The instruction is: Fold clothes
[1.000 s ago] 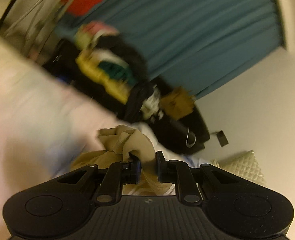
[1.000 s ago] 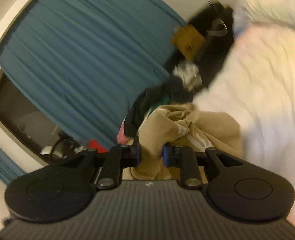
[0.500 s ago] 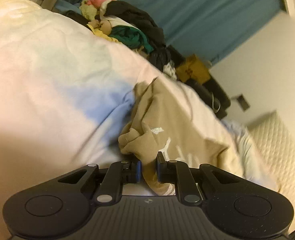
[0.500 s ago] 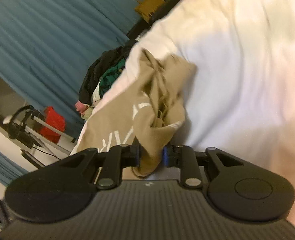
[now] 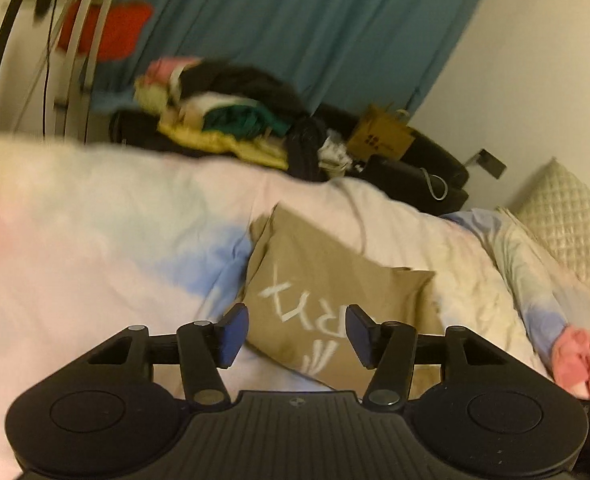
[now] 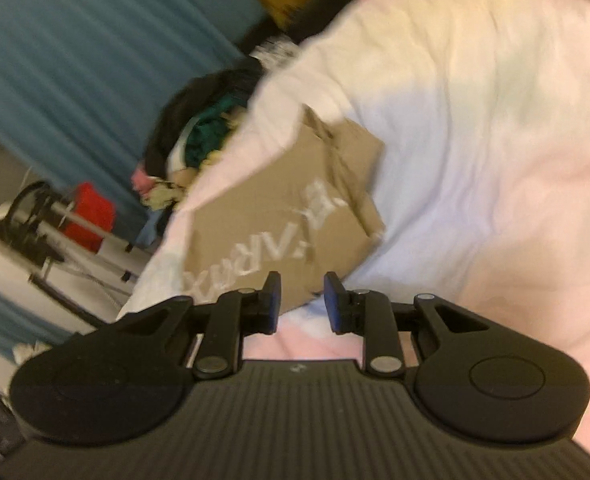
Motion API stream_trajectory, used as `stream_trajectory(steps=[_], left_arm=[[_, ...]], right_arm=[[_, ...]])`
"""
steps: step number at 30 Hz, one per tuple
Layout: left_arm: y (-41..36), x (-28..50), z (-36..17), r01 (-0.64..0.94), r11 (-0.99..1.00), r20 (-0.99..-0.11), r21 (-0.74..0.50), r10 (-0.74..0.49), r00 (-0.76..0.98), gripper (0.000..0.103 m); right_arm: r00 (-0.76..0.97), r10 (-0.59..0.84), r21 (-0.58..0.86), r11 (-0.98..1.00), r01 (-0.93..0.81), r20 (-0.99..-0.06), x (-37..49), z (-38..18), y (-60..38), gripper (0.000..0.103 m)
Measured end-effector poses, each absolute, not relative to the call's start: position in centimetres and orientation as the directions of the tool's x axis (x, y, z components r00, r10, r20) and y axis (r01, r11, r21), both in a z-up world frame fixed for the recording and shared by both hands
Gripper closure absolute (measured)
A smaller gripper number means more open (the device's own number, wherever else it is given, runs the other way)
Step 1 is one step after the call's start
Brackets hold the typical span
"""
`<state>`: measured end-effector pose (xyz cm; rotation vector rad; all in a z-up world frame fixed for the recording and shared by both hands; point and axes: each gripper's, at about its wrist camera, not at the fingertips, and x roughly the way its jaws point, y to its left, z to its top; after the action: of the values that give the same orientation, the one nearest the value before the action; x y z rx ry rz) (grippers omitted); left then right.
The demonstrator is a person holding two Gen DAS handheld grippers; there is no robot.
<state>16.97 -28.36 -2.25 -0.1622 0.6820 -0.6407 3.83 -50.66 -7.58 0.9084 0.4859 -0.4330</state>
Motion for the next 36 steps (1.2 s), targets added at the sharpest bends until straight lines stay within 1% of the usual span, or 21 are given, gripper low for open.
stream_trajectory(steps=[2,4,5,6,7,8,9,11,12,13,17,22,31,36], left_arm=[[-27.6,15.1,0.2,0.519,0.800,-0.515,-0.302,-0.595,0.617,0.037],[-26.9,13.2,2.5,0.530,0.805,-0.498,-0.265,-0.586,0.640,0.032],[-26.4,12.3,3.5,0.536,0.807,-0.488,-0.247,-0.581,0.651,0.031],[-25.9,11.3,4.6,0.541,0.809,-0.477,-0.229,-0.577,0.662,0.027],[-25.5,10.3,5.6,0.544,0.810,-0.467,-0.218,-0.576,0.671,0.022],[-24.9,9.3,6.5,0.549,0.809,-0.457,-0.211,-0.578,0.676,0.021],[-24.4,8.3,7.4,0.555,0.807,-0.445,-0.200,-0.580,0.682,0.018],[-23.5,6.3,8.9,0.559,0.812,-0.418,-0.167,-0.571,0.706,0.009],[-23.0,5.4,9.6,0.559,0.815,-0.403,-0.156,-0.569,0.717,0.002],[-22.5,4.4,10.1,0.558,0.816,-0.386,-0.149,-0.568,0.727,0.001],[-20.5,1.1,11.6,0.572,0.806,-0.346,-0.152,-0.585,0.734,0.001],[-18.3,-2.7,12.0,0.586,0.800,-0.309,-0.129,-0.594,0.743,0.000],[-14.6,-6.7,9.1,0.586,0.803,-0.281,-0.106,-0.590,0.757,0.000],[-12.2,-7.7,7.2,0.552,0.829,-0.280,-0.092,-0.553,0.785,0.000]], right_arm=[[0.823,-0.165,0.603,0.605,0.519,-0.543,3.0,-5.0,-49.5,0.075],[0.844,-0.175,0.577,0.659,0.483,-0.507,1.2,-2.8,-48.0,0.066],[0.855,-0.179,0.562,0.685,0.463,-0.486,0.4,-1.6,-47.3,0.056],[0.866,-0.186,0.547,0.708,0.446,-0.465,-0.2,-0.7,-46.9,0.042],[0.875,-0.193,0.530,0.731,0.430,-0.443,-0.8,0.3,-46.4,0.035],[0.885,-0.200,0.513,0.752,0.414,-0.421,-1.7,1.2,-45.7,0.023],[0.894,-0.207,0.491,0.775,0.398,-0.398,-2.5,2.2,-45.0,0.016],[0.905,-0.216,0.443,0.815,0.374,-0.368,-3.9,3.7,-43.8,0.016],[0.908,-0.214,0.424,0.830,0.363,-0.360,-4.5,4.3,-43.2,0.016],[0.912,-0.211,0.405,0.844,0.352,-0.352,-5.2,4.8,-42.5,0.016],[0.923,-0.207,0.363,0.874,0.323,-0.324,-7.5,6.2,-40.5,0.016],[0.930,-0.194,0.355,0.884,0.304,-0.313,-9.8,6.2,-38.3,0.016],[0.932,-0.223,0.320,0.895,0.312,-0.286,-11.5,3.3,-35.1,0.016],[0.926,-0.231,0.280,0.906,0.316,-0.299,-11.0,0.9,-33.5,0.016]])
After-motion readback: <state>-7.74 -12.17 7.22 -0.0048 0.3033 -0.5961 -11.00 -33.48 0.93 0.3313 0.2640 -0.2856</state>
